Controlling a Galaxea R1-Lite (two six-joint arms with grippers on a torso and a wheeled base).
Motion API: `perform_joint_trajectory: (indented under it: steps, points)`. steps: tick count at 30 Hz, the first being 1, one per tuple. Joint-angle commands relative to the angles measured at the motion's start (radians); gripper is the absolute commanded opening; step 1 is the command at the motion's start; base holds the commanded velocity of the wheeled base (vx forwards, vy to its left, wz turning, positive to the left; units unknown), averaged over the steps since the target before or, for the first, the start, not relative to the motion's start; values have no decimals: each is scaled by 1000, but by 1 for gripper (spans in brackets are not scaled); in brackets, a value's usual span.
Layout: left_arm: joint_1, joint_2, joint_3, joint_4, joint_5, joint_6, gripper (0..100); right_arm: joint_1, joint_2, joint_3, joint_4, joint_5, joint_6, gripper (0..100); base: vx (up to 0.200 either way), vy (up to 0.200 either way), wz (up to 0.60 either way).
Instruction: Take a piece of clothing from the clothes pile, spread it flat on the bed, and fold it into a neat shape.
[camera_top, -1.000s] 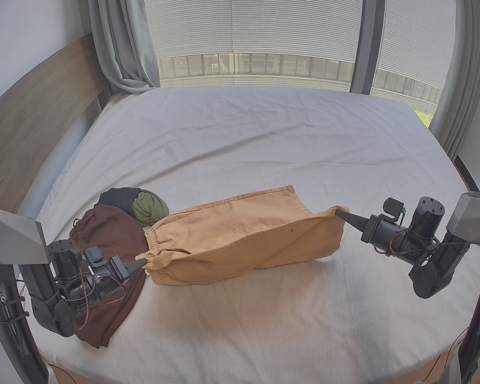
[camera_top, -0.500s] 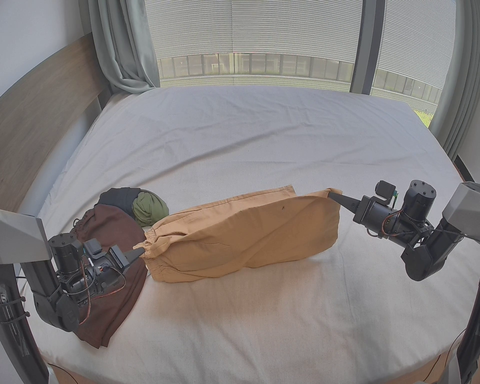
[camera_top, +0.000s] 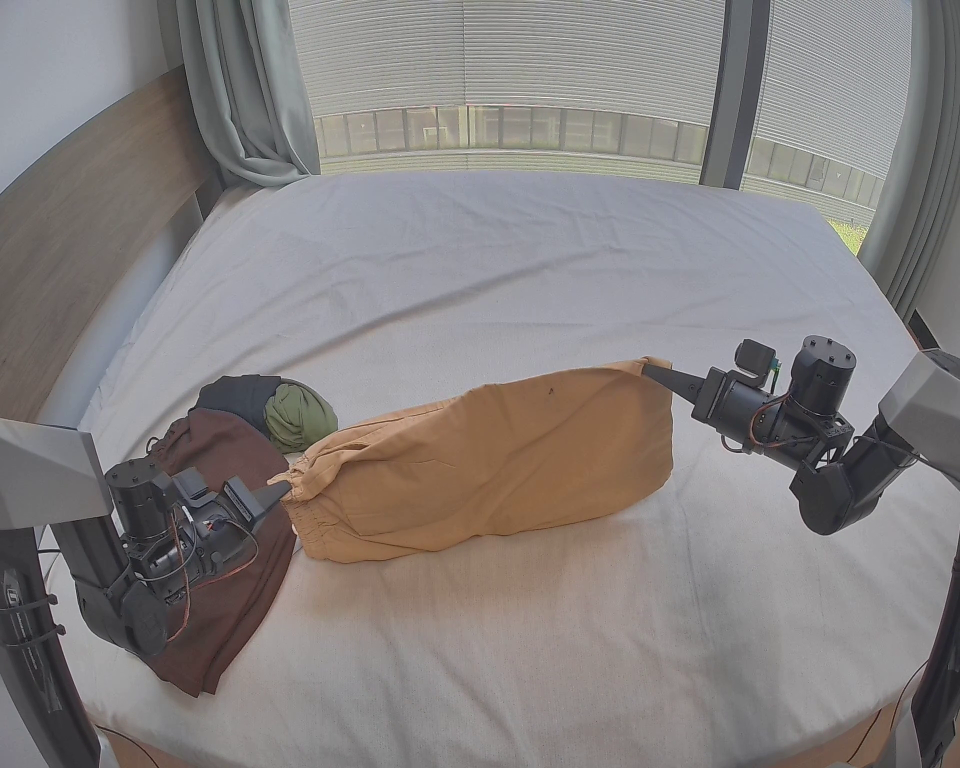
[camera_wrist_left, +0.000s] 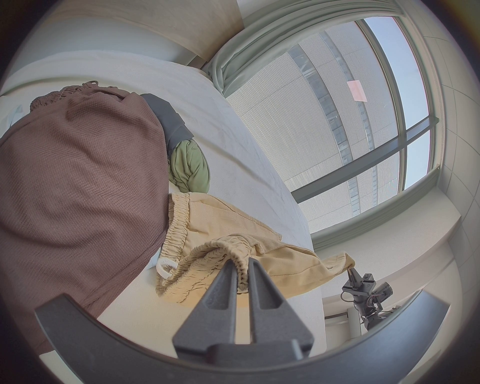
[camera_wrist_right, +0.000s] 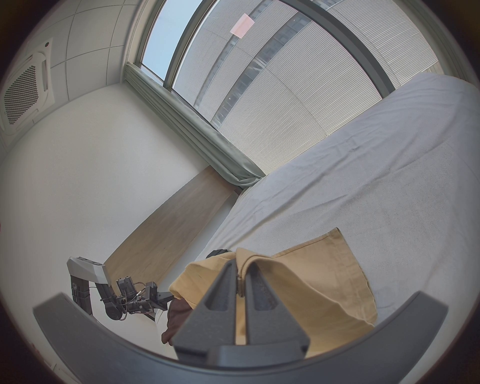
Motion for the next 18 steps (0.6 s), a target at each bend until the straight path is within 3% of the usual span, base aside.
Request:
perform_joint_trajectory:
  steps: [1,9,18]
  points:
    - [-5,8,-7,-3,0,0,0,2,15,-49,14,0,0,0,0,0,0]
    - [-5,44,-36,-3,8,0,0,0,55,-157,94,0,3,0,0,0,0]
    - [-33,97,-119,-3,87,0,0,-3,142,-262,147,-2,1,0,0,0,0]
